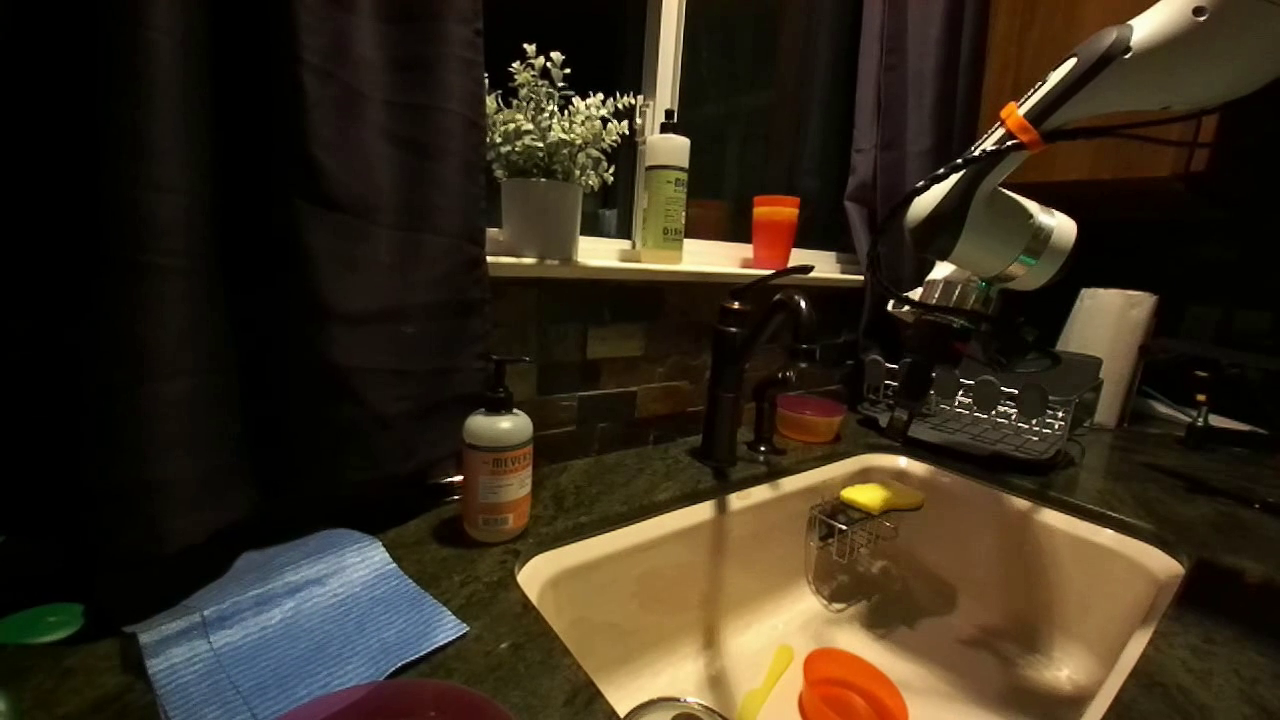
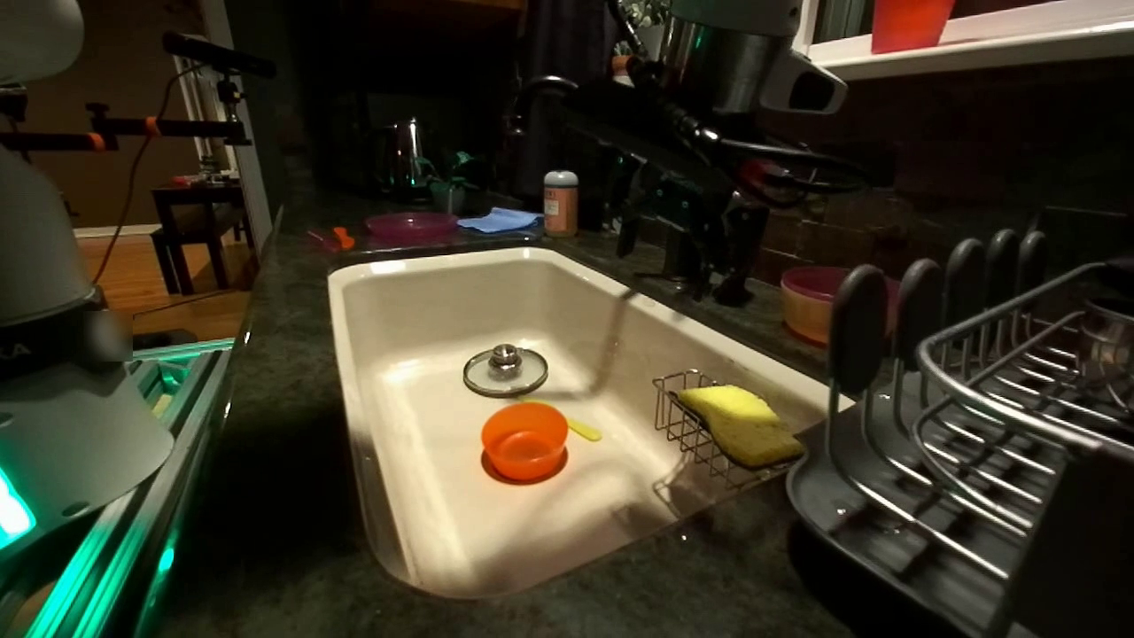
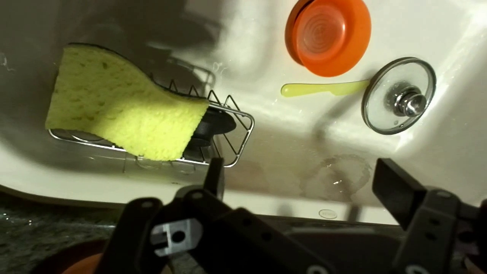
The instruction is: Take the two bowls off of the plate rack and put them on the green bowl
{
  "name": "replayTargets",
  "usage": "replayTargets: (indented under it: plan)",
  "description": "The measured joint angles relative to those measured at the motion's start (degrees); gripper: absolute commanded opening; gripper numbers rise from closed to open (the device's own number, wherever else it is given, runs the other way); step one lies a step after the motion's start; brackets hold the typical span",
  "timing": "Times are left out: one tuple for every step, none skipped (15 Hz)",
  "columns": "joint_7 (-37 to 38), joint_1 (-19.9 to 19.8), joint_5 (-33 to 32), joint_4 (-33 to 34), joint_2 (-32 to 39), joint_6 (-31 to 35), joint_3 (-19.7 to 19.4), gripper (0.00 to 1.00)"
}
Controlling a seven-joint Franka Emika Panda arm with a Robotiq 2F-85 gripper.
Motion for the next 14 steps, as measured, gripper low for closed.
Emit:
replayTargets:
  plan:
    - [0.00,0.05,0.00,-0.09,0.06,-0.41,0.00,1.00]
    - [0.00,0.16,0.00,-0.34,0.16,-1.33,0.03,1.00]
    - [0.00,0.37,0.00,-0.87,0.24,-2.20,0.16,1.00]
    - [0.04,0.70,0.01,-1.66,0.37,-2.86,0.43,1.00]
    - [0.11,1.23,0.03,-2.56,0.53,-3.52,0.76,1.00]
    - [0.16,1.83,0.11,-3.62,0.66,-3.86,1.13,1.00]
    - [0.30,2.46,0.13,-4.69,0.82,-3.91,1.59,1.00]
    - [0.34,3.06,0.15,-5.60,1.08,-3.90,2.05,1.00]
    - [0.34,3.60,0.15,-6.39,1.58,-3.77,2.53,1.00]
    - [0.30,4.14,0.15,-7.05,2.28,-3.38,3.02,1.00]
    - [0.19,4.60,0.15,-7.49,3.25,-2.89,3.49,1.00]
    - [0.01,4.96,0.09,-7.67,4.45,-1.97,3.95,1.00]
    - [-0.24,5.29,-0.13,-7.68,5.94,-0.60,4.40,1.00]
    - [-0.78,5.43,-0.29,-7.64,7.42,0.89,4.82,1.00]
